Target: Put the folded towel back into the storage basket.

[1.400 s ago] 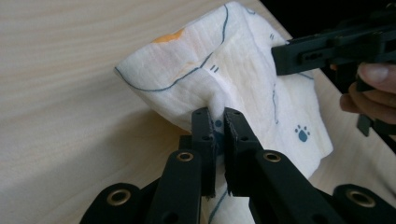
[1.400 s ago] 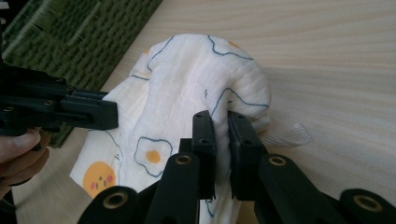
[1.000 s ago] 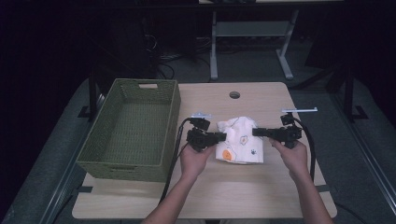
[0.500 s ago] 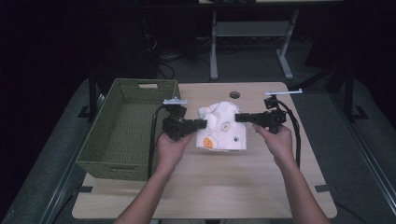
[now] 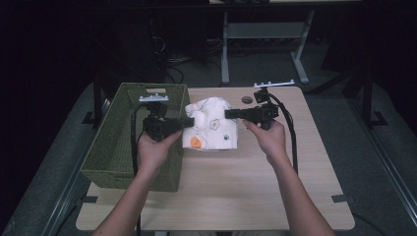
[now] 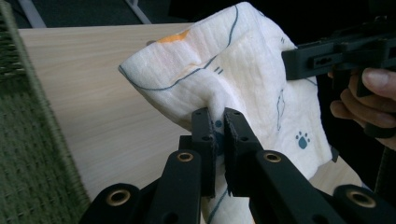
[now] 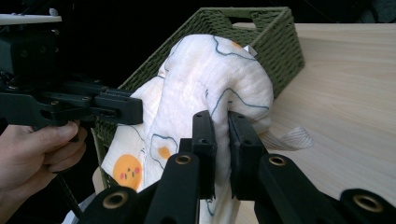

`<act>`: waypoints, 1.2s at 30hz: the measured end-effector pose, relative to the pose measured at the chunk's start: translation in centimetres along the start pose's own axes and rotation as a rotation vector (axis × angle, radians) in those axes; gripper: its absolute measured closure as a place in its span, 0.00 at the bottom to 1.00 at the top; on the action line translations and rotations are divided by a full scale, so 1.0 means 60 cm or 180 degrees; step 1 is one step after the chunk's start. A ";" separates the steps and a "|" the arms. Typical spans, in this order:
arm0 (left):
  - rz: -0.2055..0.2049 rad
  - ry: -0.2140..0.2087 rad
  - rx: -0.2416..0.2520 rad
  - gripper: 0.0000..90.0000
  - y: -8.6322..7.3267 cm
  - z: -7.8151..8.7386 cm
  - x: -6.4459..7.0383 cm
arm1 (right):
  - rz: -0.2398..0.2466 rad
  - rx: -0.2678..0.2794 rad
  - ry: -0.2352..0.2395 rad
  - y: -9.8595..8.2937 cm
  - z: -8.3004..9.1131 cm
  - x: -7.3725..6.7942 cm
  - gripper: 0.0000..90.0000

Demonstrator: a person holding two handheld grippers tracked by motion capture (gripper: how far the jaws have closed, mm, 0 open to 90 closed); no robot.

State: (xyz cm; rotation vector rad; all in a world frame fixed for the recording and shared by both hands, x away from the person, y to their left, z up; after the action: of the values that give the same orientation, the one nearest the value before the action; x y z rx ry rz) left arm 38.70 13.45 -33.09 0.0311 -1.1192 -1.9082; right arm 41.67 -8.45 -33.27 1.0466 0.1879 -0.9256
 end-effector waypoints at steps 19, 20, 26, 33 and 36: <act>0.0056 0.0116 0.0069 0.94 0.006 0.101 -0.078 | 0.0047 -0.0047 0.0081 0.063 -0.090 -0.081 0.91; 0.0062 0.0130 0.0069 0.94 0.005 0.106 -0.082 | 0.0048 -0.0060 0.0075 0.065 -0.096 -0.084 0.91; 0.0102 0.0141 0.0041 0.94 -0.002 0.127 -0.114 | 0.0059 -0.0109 0.0101 0.076 -0.130 -0.101 0.91; 0.0131 0.0172 -0.0011 0.94 -0.012 0.144 -0.142 | 0.0036 -0.0149 0.0098 0.082 -0.165 -0.116 0.91; 0.0130 0.0191 -0.0015 0.94 -0.015 0.154 -0.153 | 0.0054 -0.0168 0.0106 0.086 -0.180 -0.124 0.91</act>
State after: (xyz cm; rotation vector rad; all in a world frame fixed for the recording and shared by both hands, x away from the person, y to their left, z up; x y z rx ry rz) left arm 39.64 26.38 -31.80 0.0619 -1.0675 -1.8618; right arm 43.80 5.34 -31.51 1.0137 0.2296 -0.8838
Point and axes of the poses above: each handheld gripper's, and its own axes: z roughly backward along the jaws, y roughly out of its top, x roughly to its right, the point moved 6 cm from there along -z, roughly forward along the jaws, and after that the axes turned 7 degrees about -x, right-handed, at the moved point
